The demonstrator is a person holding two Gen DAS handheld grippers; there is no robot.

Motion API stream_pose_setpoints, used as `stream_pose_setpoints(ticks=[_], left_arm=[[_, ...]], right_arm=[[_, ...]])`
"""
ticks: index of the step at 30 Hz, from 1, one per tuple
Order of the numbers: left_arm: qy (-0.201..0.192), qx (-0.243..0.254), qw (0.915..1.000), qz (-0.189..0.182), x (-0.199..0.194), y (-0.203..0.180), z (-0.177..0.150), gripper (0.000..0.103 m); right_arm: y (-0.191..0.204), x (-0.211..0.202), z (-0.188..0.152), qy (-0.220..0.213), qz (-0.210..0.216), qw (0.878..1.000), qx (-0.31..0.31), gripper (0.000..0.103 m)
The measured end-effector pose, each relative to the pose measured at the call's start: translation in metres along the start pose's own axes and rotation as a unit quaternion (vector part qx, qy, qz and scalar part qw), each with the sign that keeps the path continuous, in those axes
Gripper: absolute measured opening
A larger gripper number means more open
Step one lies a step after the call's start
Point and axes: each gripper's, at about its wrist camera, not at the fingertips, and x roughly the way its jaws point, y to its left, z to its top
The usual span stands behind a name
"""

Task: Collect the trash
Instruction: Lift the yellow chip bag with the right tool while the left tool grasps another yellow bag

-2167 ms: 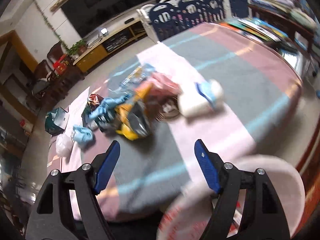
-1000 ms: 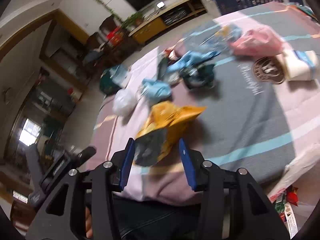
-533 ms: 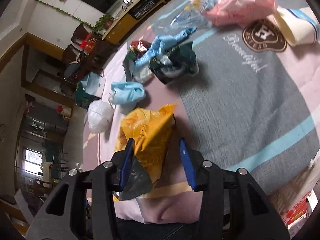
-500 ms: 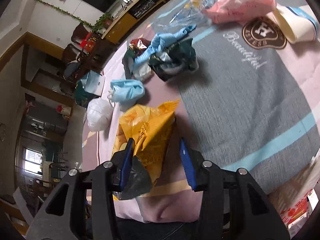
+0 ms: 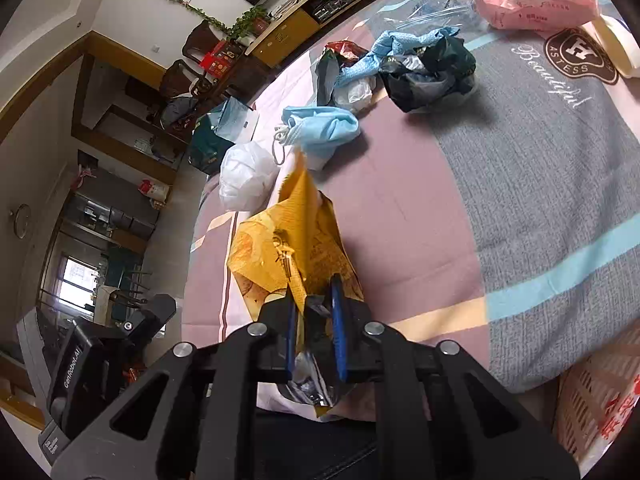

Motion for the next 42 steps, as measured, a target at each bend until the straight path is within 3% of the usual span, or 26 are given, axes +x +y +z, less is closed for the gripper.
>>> stream_pose_setpoints(ticks=[9,18,29,32,34,42], left_arm=[[0.0,0.003,1.0,0.001,0.001,0.0,-0.001,0.099],[0.0,0.004,1.0,0.002,0.001,0.0,-0.001,0.099],[0.004,0.002,1.0,0.0,0.001,-0.001,-0.002,0.099],[0.007,-0.001,1.0,-0.002,0.002,-0.001,-0.003,0.099],[0.007,-0.001,1.0,-0.002,0.003,0.0,-0.002,0.099],[0.012,0.003,0.9999,-0.002,0.004,-0.001,-0.002,0.099]], right_arm=[[-0.019,-0.017,-0.002,-0.014,0.016,0.999,0.041,0.016],[-0.05,-0.027,-0.005,-0.018,-0.007,0.996,0.086,0.012],[-0.02,0.002,-0.015,0.02,-0.011,0.999,0.023,0.012],[-0.018,0.005,-0.019,0.03,-0.009,0.999,0.02,0.016],[-0.018,0.005,-0.02,0.03,-0.009,0.999,0.022,0.024],[-0.017,-0.005,-0.018,0.012,-0.025,1.0,0.014,0.036]])
